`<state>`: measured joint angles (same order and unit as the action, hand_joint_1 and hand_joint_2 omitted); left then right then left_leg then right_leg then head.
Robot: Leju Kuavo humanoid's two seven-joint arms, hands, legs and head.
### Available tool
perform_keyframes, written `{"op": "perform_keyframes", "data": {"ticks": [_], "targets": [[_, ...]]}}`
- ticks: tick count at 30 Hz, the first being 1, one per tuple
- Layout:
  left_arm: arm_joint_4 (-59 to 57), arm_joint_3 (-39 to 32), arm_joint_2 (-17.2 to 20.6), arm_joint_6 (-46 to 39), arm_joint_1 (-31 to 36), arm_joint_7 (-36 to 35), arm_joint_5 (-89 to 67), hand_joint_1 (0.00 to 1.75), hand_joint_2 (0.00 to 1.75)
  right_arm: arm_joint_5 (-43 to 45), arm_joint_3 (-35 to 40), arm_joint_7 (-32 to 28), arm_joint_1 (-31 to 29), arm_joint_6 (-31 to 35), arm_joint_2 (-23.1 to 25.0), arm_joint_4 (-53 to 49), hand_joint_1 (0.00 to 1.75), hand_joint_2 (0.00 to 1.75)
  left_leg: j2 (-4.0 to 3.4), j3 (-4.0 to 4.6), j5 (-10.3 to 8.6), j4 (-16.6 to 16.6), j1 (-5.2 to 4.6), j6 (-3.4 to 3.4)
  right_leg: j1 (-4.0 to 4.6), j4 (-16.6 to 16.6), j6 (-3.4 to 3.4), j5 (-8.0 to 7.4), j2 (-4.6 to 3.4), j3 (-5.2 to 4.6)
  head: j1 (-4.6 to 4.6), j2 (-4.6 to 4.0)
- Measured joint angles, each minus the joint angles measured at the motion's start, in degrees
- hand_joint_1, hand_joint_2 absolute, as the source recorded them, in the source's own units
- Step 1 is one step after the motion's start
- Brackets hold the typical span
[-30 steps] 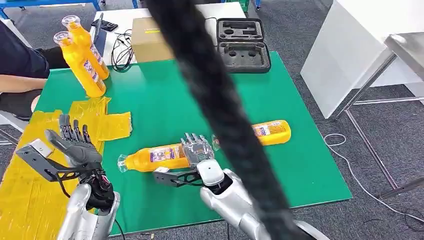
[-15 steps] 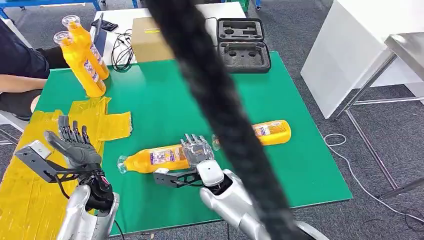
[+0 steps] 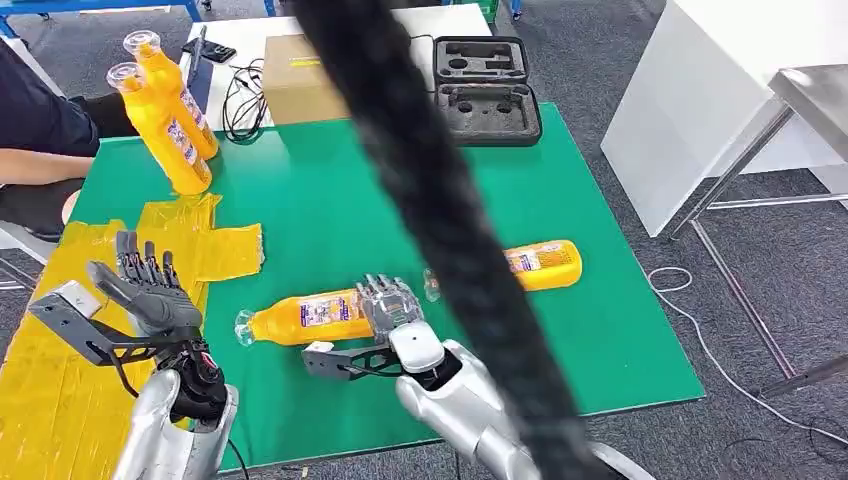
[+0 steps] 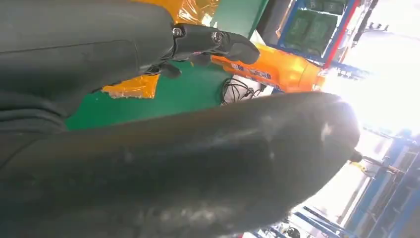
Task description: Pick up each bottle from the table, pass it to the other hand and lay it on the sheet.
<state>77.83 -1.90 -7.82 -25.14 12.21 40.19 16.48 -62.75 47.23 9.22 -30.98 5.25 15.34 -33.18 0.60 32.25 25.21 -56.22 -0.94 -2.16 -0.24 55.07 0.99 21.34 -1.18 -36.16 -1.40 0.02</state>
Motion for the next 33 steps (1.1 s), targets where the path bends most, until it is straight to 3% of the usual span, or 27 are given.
{"op": "perform_keyframes", "data": {"ticks": [3,4,5,12,33], "targets": [[0.0,0.0,0.0,0.0,0.2,0.0,0.2,0.0,0.0,0.1,0.0,0.0,-0.5,-1.3,0.4,1.2,0.02,1.75,0.0,-0.01,0.0,0.0,0.0,0.0,0.0,0.0,0.0,0.0,0.0,0.0,0.0,0.0],[-0.1,0.1,0.0,0.0,0.4,0.0,0.3,0.0,0.0,0.3,0.0,0.0,-0.8,-2.2,0.6,2.0,1.66,1.75,-0.01,-0.02,0.0,0.0,0.0,0.0,0.0,0.0,0.0,0.0,0.0,0.0,0.0,0.0],[-0.2,0.1,0.0,0.0,0.6,0.0,0.4,0.0,0.0,0.4,0.0,-0.3,-1.1,-2.8,0.9,2.9,1.75,1.75,-0.01,-0.02,0.0,0.0,0.0,0.0,0.0,0.0,0.0,0.0,0.0,0.0,0.0,0.0],[-0.4,0.3,-0.3,-0.1,1.4,0.0,0.5,0.0,0.0,0.5,0.0,-2.8,-3.1,-4.0,1.9,6.7,1.75,1.75,-0.1,-0.14,0.0,0.0,-0.01,0.0,0.01,0.0,0.0,0.0,-0.1,0.06,0.02,0.0],[-0.4,0.2,-0.4,0.5,1.5,0.0,0.7,0.0,0.0,-1.7,1.7,-2.1,-4.1,-5.1,2.6,9.2,1.75,1.75,-0.1,-0.48,0.03,0.0,-0.01,0.02,0.01,0.0,0.0,0.0,-0.11,0.36,0.0,0.0]]}}
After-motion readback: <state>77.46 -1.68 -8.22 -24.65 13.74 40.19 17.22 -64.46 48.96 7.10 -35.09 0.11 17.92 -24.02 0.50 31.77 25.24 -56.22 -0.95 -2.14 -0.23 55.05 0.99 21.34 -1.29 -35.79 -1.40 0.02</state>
